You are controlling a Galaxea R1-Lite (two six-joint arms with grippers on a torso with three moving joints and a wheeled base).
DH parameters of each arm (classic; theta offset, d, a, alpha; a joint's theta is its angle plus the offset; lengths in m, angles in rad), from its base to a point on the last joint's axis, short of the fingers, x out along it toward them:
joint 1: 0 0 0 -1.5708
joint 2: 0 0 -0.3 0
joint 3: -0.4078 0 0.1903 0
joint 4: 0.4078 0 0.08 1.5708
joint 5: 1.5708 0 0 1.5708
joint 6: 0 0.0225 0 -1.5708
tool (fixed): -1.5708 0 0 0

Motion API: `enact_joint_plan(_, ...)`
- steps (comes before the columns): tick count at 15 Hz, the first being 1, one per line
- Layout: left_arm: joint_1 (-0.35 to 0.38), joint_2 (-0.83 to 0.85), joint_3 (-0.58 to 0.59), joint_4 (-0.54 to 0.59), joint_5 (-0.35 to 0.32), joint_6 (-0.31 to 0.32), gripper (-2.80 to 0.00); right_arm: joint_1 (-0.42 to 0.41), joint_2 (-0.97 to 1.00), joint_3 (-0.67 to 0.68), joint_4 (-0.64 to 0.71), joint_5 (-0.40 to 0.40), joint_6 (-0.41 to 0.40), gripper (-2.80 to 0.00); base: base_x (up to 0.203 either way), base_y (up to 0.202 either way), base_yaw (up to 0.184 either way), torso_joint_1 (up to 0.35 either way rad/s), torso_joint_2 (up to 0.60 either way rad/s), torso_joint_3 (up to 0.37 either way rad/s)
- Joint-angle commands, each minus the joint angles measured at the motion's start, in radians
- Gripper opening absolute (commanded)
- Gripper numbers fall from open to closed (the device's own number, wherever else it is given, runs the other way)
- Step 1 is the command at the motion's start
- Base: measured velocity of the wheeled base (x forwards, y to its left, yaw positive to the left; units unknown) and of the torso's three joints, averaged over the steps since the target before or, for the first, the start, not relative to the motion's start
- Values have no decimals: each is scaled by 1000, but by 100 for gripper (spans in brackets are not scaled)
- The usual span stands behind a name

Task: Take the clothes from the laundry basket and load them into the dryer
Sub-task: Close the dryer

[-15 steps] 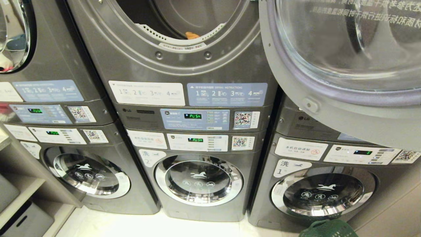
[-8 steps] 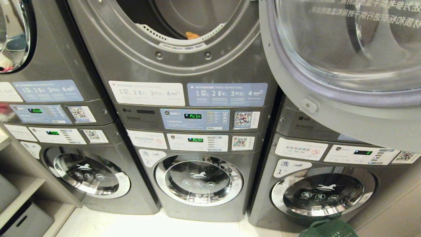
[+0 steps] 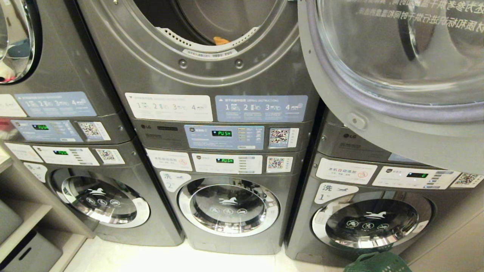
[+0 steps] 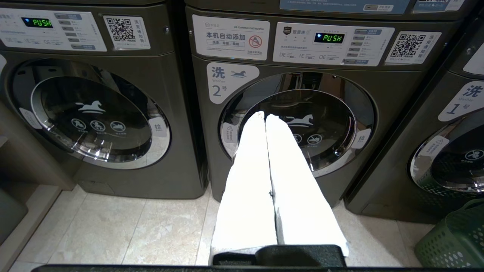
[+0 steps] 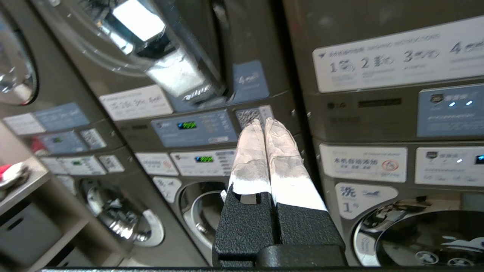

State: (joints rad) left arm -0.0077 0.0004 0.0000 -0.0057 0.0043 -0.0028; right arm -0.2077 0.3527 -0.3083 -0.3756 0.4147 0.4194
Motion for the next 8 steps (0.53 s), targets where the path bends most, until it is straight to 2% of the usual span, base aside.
enact_joint_plan(1, 0, -2, 0, 0, 0, 0, -280, -1, 102, -19, -52, -5, 0, -280, 0, 0, 0, 0, 0, 0)
enact_joint_plan(5, 0, -2, 0, 0, 0, 0, -280, -4, 278, -35, -318, -8, -1, -280, 0, 0, 0, 0, 0, 0)
enact_joint_plan(8, 0, -2, 0, 0, 0, 0, -280, 3, 301, -43, -354, 2, 8, -280, 0, 0, 0, 0, 0, 0)
